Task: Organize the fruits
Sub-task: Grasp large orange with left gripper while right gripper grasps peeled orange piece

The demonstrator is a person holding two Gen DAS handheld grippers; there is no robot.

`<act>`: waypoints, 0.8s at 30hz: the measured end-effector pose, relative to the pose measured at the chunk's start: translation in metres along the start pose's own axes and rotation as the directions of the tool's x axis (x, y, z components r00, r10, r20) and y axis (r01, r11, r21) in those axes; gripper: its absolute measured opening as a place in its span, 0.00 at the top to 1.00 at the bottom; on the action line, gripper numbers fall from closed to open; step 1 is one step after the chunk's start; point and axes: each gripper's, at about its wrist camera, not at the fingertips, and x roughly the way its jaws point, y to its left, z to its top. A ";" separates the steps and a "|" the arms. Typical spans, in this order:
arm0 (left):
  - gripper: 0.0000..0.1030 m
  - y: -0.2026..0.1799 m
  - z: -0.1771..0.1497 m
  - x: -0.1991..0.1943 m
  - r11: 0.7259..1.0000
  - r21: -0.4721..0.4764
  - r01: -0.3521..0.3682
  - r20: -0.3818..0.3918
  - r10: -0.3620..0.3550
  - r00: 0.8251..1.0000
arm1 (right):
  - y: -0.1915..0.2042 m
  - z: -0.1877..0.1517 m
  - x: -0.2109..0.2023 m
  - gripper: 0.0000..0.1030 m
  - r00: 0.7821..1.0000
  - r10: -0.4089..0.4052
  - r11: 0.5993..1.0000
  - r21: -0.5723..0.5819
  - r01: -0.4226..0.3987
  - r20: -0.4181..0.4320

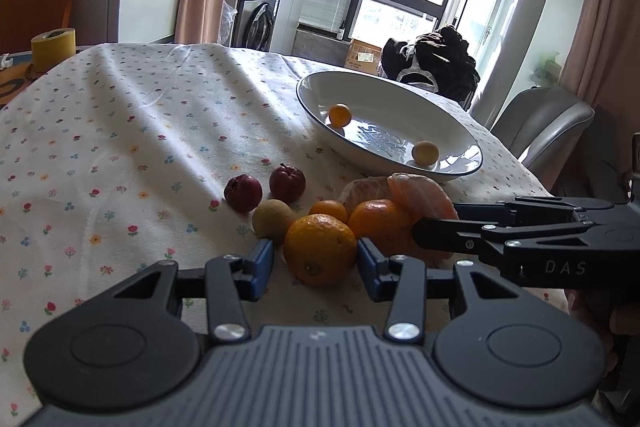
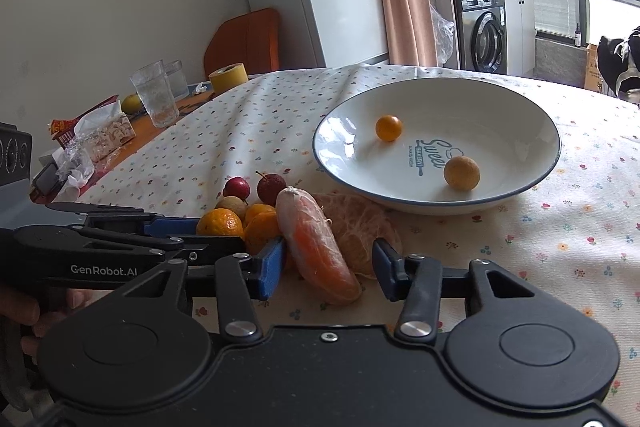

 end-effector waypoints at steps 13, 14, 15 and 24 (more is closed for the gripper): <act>0.64 0.014 -0.001 -0.015 0.998 -0.055 -0.013 0.012 0.014 1.000 | 0.013 0.006 0.002 0.62 1.000 -0.010 0.998 -0.060 0.011 0.010; 0.64 0.015 -0.001 -0.016 0.998 -0.058 -0.015 0.014 0.015 1.000 | 0.014 0.005 0.002 0.62 1.000 -0.014 0.998 -0.062 0.015 0.008; 0.64 0.016 -0.001 -0.017 0.998 -0.060 -0.015 0.014 0.016 1.000 | 0.014 0.004 0.001 0.63 1.000 -0.022 0.998 -0.065 0.022 0.006; 0.64 0.013 -0.003 -0.013 0.998 -0.067 -0.008 0.001 0.008 1.000 | 0.014 0.000 0.002 0.68 0.999 -0.041 0.996 -0.080 0.041 -0.006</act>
